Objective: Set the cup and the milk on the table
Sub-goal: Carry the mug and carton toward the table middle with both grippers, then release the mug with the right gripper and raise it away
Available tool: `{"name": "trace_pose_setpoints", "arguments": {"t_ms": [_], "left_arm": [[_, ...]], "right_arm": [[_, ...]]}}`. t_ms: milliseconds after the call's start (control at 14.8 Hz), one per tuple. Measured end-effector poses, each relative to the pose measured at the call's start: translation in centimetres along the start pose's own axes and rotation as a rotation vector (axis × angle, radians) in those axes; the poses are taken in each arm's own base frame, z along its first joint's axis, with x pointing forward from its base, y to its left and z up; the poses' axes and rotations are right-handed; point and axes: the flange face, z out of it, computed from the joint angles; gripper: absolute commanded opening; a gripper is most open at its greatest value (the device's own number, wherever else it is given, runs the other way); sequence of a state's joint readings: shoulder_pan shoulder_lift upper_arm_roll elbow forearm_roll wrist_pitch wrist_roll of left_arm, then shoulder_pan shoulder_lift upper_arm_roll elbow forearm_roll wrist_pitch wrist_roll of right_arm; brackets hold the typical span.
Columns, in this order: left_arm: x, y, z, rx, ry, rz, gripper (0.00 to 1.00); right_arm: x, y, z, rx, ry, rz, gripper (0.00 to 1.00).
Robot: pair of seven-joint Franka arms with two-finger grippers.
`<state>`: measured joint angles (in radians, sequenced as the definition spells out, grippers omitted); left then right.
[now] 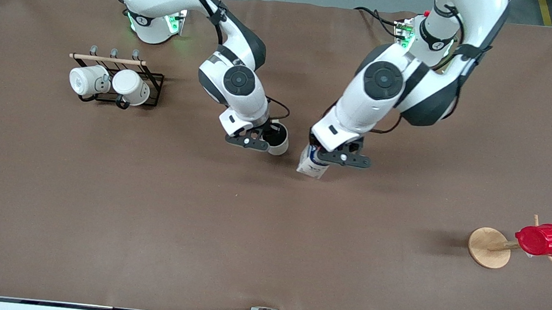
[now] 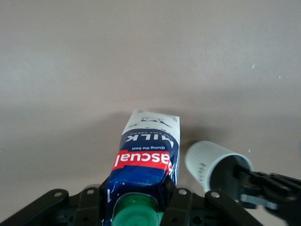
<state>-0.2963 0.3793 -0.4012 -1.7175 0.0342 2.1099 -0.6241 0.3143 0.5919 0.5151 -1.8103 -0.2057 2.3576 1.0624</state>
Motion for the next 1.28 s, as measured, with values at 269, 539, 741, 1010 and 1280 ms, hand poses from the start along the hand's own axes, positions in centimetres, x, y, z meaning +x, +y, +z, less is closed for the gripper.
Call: {"name": "trace_pose_setpoints", "arguments": {"t_ms": [269,539,741,1010,1280], "left_arm": [[-1.0,1.3,2.6,0.096,-0.006,-0.054,0.13],[-0.3,2.3,4.1,0.106,-0.040,-0.114,0.14],[0.6,2.5,4.5,0.101,-0.052,-0.125,0.14],[0.4,3.0,4.8,0.109,-0.063,-0.142,0.16],[0.3,3.1,5.2,0.113,-0.070,-0.140,0.16]], "right_arm": [[-0.2,-0.4,0.7,-0.007,0.010,-0.020,0.86],[-0.2,-0.4,0.9,-0.008,0.009,-0.022,1.00],[0.0,-0.3,0.8,-0.007,0.011,-0.020,1.00],[0.8,-0.1,0.2,-0.007,0.019,-0.010,1.00],[4.1,2.5,-6.2,-0.081,0.057,-0.001,1.00]]}}
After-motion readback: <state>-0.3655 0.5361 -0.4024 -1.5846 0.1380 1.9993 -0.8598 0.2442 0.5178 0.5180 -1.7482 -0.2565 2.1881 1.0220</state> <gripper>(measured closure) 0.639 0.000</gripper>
